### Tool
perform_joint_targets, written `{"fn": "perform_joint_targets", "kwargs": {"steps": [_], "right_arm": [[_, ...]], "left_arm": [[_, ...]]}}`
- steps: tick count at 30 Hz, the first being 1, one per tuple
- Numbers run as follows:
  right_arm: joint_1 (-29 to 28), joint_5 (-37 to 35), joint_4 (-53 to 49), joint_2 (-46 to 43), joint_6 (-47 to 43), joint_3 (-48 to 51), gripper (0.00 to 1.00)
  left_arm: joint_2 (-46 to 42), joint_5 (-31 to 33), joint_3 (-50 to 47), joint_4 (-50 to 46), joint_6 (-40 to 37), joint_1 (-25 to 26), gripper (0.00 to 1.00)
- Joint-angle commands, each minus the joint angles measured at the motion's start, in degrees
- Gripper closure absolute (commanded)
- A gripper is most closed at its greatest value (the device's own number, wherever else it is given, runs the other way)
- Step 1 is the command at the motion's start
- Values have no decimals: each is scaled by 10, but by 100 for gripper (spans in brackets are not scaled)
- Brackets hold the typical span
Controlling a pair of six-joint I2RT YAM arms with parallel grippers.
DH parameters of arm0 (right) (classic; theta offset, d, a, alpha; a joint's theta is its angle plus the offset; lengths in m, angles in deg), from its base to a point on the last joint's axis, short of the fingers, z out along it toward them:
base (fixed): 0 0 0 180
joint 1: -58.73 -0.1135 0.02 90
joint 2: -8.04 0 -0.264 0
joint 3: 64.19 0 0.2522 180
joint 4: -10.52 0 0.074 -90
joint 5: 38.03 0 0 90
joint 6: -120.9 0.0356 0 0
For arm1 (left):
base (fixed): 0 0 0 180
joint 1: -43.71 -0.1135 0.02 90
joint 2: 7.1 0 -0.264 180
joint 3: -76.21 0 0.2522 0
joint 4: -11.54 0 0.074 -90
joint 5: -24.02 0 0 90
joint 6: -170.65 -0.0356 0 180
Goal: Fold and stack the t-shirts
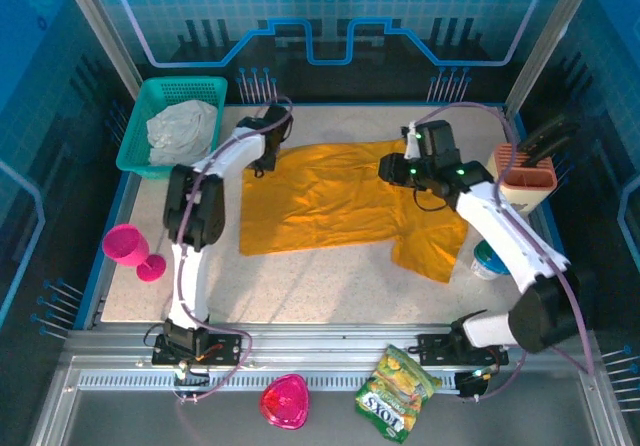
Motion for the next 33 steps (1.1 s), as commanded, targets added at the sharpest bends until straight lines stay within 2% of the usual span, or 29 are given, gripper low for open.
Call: {"fn": "perform_joint_targets", "kwargs": {"steps": [1,3,7,10,11,13,15,18,22,33], "right_arm": [[28,-28,-107,-62,-77,-4,67],[44,-35,-140,-90,-103,-1,65],[80,-32,-173,-131,-137,10,52],[99,-11,-177,-145,-148,17,46],[102,-4,-176,-147,-150,20,45],[104,9,-171,-148,-152,26,44],[106,21,-164,-147,-153,33,44],[107,39,-153,-142,-155,45,44],[107,49,-149,-139,-159,55,44],[108,51,-152,-157,-163,67,42]], "left_arm": [[-136,-64,-49,-97,109,0,79],[-198,-119,-125,-105,150,1,78],[-330,-228,-327,-64,226,2,83],[-419,-264,-440,-50,292,4,86],[-452,-271,-475,-45,316,5,84],[-511,-277,-528,-33,351,7,71],[-544,-279,-567,-28,384,8,63],[-546,-308,-601,1,408,9,58],[-501,-334,-617,55,427,17,54],[-409,-266,-619,126,470,23,61]]}}
